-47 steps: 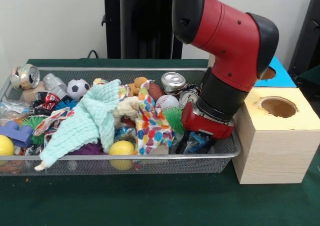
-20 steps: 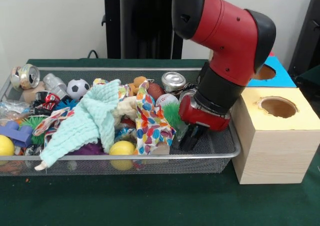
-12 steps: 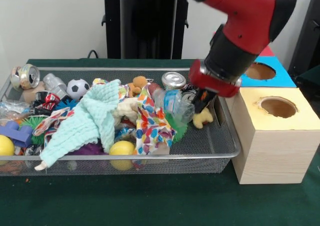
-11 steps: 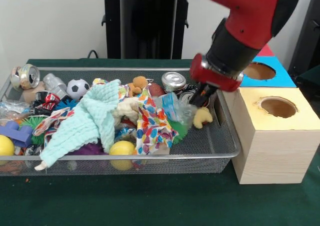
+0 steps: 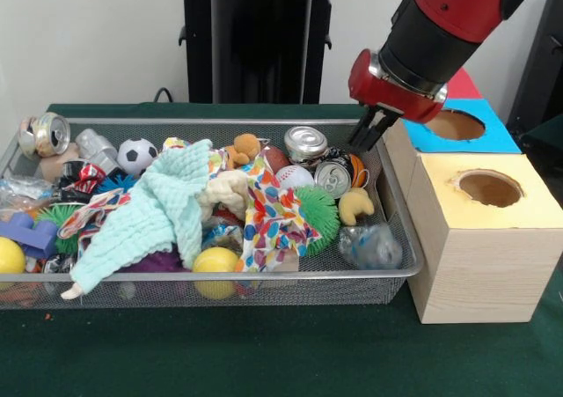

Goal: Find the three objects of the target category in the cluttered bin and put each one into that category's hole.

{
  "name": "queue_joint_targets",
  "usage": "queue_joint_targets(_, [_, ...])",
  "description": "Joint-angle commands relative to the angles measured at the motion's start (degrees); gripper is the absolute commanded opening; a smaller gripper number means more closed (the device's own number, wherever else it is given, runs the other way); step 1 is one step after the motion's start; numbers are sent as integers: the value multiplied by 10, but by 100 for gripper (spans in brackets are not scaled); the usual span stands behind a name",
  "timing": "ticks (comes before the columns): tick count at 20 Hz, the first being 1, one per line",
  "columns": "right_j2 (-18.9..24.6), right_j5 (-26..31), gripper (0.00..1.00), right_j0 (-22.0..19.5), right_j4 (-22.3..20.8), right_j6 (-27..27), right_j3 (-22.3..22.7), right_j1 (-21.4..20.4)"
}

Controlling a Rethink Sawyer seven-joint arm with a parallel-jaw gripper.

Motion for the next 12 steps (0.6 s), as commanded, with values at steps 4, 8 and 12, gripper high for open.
queue_joint_targets(4, [97, 24, 0, -26, -36, -11, -6, 49])
queue_joint_targets(8, [126, -54, 0, -44, -36, -26, 13, 37])
queue_joint_targets(12, [163, -147, 100, -69, -35, -19, 44, 22])
